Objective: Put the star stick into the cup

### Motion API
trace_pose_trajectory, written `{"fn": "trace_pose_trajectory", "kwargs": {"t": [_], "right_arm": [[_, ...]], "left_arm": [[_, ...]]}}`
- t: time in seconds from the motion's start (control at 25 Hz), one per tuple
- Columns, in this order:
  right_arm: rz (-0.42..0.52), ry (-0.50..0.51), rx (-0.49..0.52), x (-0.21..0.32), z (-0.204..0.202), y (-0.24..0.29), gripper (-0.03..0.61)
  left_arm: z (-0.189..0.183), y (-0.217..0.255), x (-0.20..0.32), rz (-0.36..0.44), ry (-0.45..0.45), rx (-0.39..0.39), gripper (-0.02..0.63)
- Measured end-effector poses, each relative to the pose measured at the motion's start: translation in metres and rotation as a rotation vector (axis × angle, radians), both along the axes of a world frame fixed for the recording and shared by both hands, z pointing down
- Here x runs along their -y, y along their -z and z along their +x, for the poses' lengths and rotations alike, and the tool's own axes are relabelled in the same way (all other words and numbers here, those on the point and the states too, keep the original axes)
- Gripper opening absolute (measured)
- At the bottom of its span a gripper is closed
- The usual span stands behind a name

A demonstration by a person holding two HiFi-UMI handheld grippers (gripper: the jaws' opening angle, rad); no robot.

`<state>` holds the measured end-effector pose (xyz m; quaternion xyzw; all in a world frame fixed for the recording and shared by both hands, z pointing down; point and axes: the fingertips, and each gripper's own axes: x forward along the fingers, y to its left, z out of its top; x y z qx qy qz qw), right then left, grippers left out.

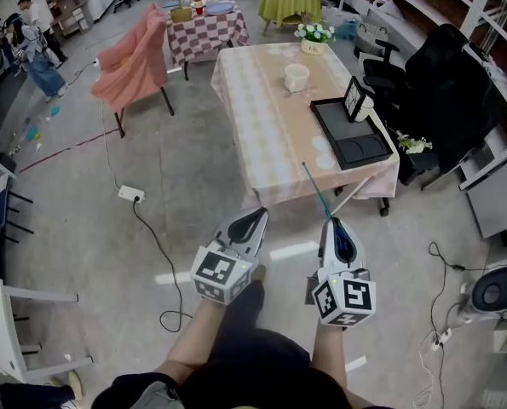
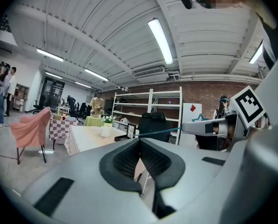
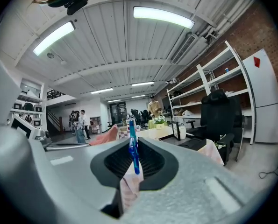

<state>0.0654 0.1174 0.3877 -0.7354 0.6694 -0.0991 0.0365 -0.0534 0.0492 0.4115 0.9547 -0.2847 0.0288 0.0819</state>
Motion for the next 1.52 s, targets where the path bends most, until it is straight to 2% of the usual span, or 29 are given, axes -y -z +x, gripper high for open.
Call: {"fn": "trace_pose_trajectory", "kwargs": {"t": [0.48, 0.92, 1.52], "right_arm": [[0.006, -0.026, 0.005, 0.055, 0.019, 0.009, 0.021], [0.017, -0.071, 0.012, 0.102, 0.052, 0.016, 0.021], [0.052, -0.078, -0.001, 0.162, 0.065, 0.018, 0.021]], "left_arm": [[0.029, 0.002, 0.061, -0.014, -0.04, -0.012, 0.009], [0.063, 0.005, 0.111, -0.006, -0.086, -0.023, 0.009], [0.074, 0.009, 0.17, 0.022, -0.085, -0.033, 0.009]]}}
